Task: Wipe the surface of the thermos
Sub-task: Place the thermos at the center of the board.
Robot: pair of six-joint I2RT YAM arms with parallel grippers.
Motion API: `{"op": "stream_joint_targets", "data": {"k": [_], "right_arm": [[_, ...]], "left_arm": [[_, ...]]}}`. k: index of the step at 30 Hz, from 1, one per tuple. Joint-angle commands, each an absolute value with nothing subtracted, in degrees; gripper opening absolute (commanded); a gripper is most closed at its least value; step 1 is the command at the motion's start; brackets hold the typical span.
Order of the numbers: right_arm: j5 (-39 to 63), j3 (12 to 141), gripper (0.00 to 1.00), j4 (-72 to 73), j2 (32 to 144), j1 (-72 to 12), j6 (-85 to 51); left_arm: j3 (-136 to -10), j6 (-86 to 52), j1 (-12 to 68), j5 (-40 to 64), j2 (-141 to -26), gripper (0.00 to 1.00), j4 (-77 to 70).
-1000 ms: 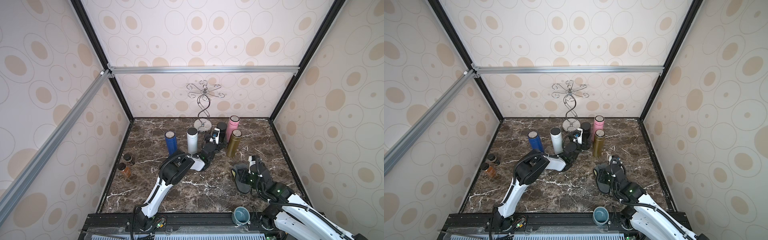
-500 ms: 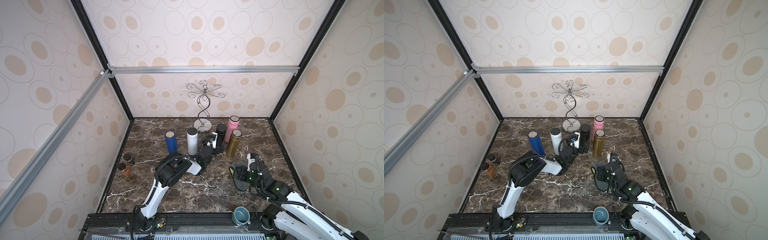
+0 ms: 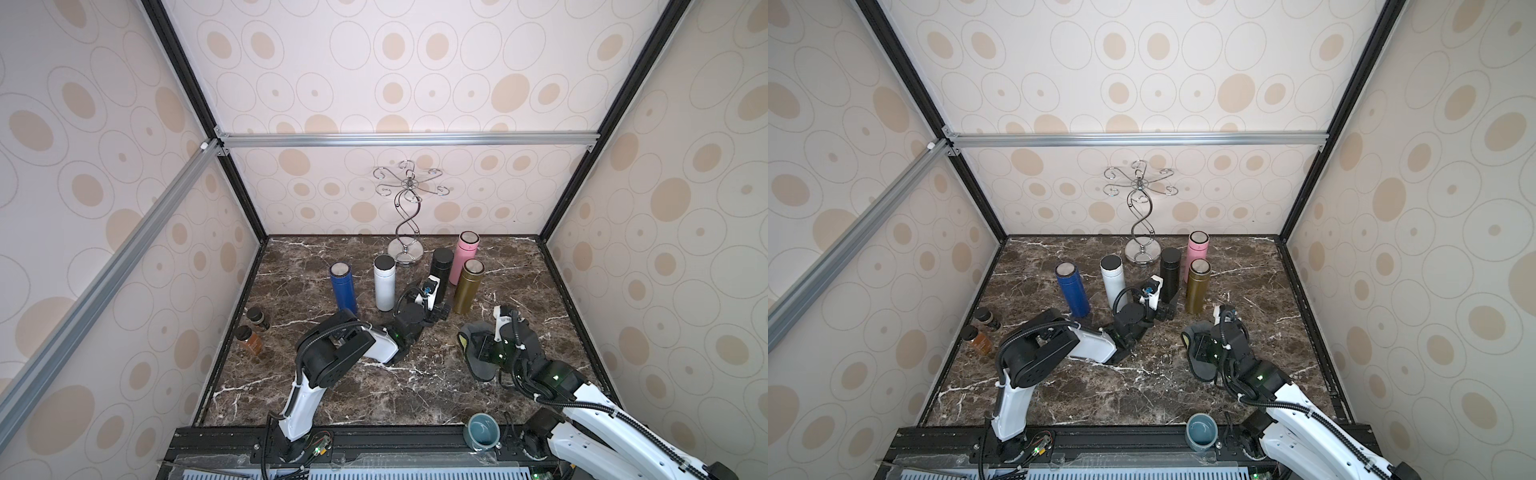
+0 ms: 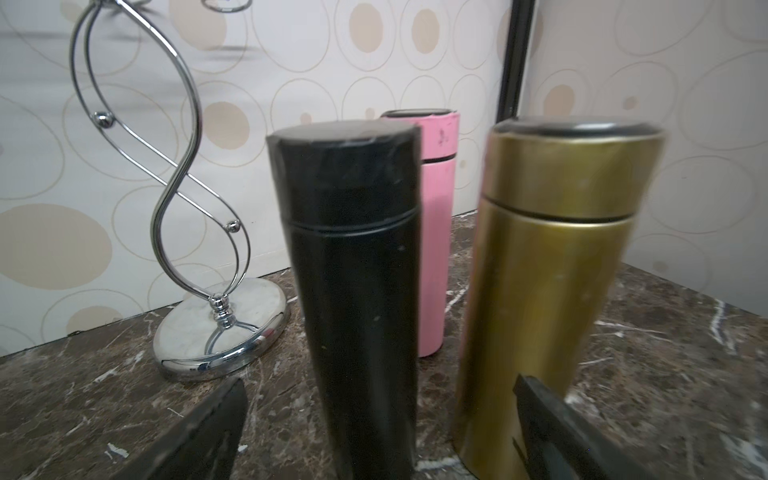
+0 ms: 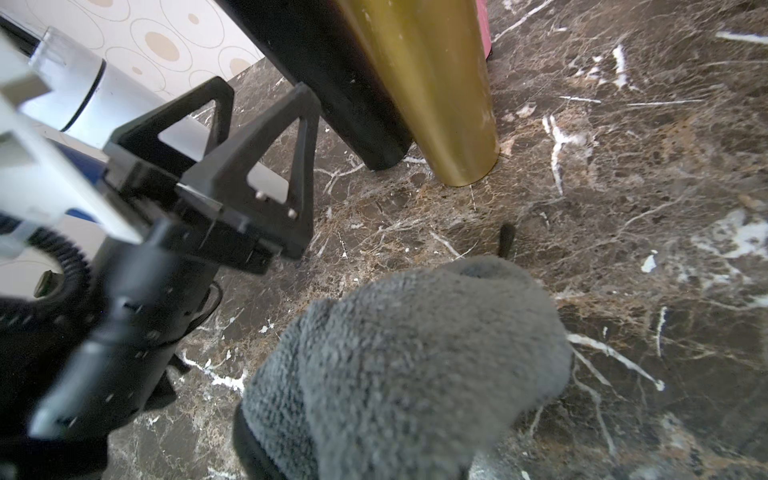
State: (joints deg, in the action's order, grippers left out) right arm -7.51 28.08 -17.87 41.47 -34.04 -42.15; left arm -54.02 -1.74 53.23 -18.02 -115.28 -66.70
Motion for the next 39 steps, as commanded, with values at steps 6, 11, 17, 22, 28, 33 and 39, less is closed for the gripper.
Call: {"op": "stream_joint_targets", "data": {"k": [6,11,17,22,28,33,39], "right_arm": [[-6.31,29.88,0.00,-15.92,43.15,-33.81,-42.30],[-5.54,30.95,0.00,-15.26,45.08,-33.72,-41.66],[-2.53,31.37,0.00,-13.74,48.19,-33.74,-42.06],[-0.96,32.14,0.00,-13.37,50.32,-33.77,-42.19],[-0.24,34.09,0.00,-13.24,53.37,-33.79,-41.57],[-0.13,33.75,0.00,-10.55,56.31,-33.77,-41.98],[0.63,34.92,0.00,-9.04,59.59,-33.69,-41.46]], "left_arm": [[-47.02,-3.91,57.10,-21.84,-100.11,1.00,-45.09],[-45.15,-8.47,58.89,-31.42,-89.63,1.00,-33.06],[-44.45,-15.78,59.32,-32.24,-76.79,1.00,-18.97],[-41.54,-17.94,59.42,-32.88,-64.96,1.00,-12.51],[-42.27,-16.67,58.91,-39.00,-58.11,1.00,-3.13],[-39.42,-17.22,56.14,-39.68,-58.68,1.00,-9.09],[-39.59,-17.95,52.91,-40.16,-69.14,1.00,-20.85]]}}
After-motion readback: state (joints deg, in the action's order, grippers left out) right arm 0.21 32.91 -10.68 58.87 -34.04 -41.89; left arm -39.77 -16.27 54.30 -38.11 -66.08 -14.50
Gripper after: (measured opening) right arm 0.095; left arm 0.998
